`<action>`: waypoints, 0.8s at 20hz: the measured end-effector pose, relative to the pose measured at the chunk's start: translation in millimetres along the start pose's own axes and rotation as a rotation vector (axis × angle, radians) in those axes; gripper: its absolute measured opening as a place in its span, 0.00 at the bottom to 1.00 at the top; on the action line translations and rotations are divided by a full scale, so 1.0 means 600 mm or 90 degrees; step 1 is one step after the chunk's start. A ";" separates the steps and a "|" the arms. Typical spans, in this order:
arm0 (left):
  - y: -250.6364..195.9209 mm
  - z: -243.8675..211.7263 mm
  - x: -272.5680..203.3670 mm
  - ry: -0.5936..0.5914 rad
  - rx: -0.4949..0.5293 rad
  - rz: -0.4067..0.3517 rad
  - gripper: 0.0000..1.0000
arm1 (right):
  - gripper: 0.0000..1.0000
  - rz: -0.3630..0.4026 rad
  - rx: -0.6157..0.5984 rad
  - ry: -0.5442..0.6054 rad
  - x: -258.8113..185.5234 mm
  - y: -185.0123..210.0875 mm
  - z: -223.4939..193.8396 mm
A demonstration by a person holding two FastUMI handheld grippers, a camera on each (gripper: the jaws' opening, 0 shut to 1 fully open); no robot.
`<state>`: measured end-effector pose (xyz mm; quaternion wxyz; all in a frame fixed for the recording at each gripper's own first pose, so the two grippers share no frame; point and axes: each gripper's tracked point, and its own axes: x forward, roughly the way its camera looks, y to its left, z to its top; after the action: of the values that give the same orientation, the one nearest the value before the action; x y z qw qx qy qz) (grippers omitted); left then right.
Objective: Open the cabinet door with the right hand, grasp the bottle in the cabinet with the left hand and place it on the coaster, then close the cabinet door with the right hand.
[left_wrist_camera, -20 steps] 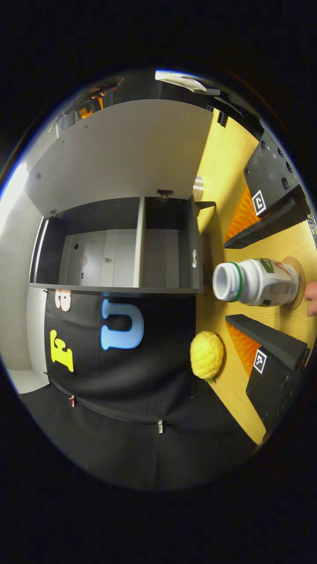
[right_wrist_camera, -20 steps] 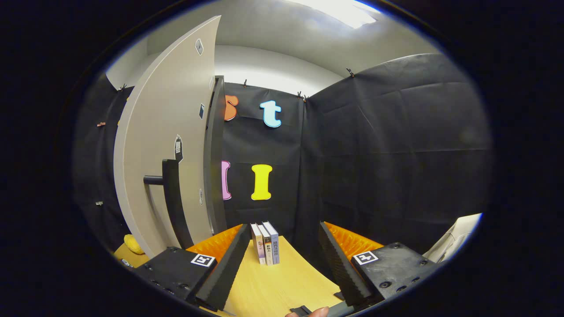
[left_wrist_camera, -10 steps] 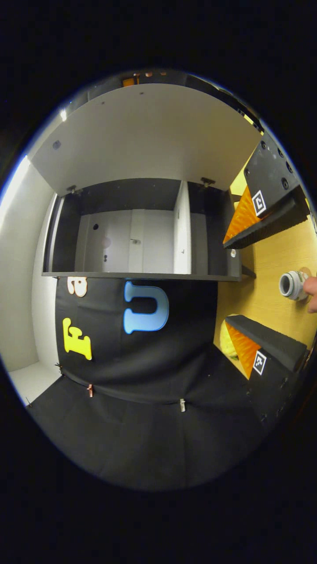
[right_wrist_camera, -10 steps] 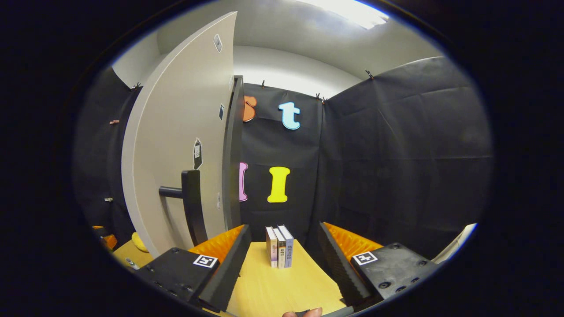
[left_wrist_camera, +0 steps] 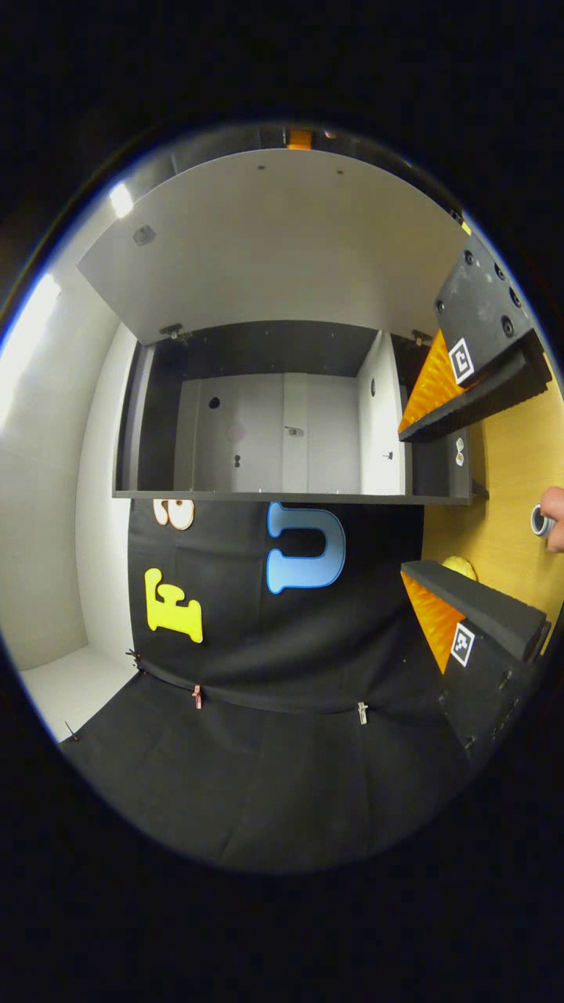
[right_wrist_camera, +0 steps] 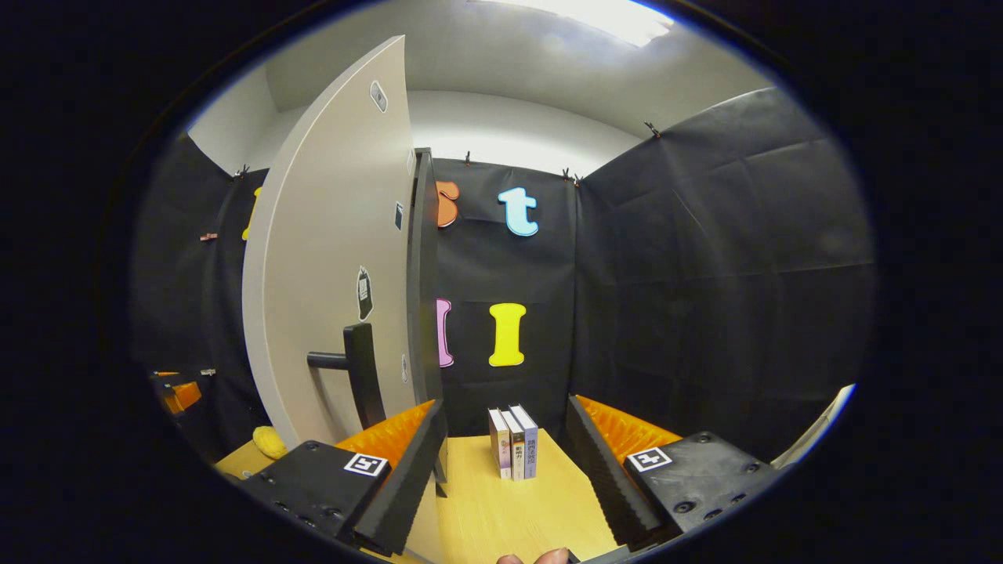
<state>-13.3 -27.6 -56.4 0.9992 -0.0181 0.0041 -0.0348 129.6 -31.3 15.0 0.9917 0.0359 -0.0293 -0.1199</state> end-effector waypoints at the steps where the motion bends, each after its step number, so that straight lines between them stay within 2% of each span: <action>1: -0.002 0.008 -0.004 -0.001 -0.004 -0.003 0.94 | 0.95 -0.003 0.005 0.001 -0.001 0.001 0.000; 9: 0.008 0.009 -0.022 0.010 -0.001 -0.013 0.95 | 0.94 -0.028 0.005 0.026 -0.009 0.005 -0.009; 11: 0.013 0.008 -0.023 0.011 -0.006 -0.012 0.92 | 0.94 -0.021 0.007 0.031 -0.011 0.019 -0.010; 16: 0.023 0.001 -0.027 0.012 0.001 -0.007 0.95 | 0.94 0.009 0.018 0.046 -0.023 0.056 -0.018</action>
<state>-28.4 -12.8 -56.4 0.9990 -0.0171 0.0131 -0.0403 125.0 5.4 6.3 0.9923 0.0543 0.0049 -0.1113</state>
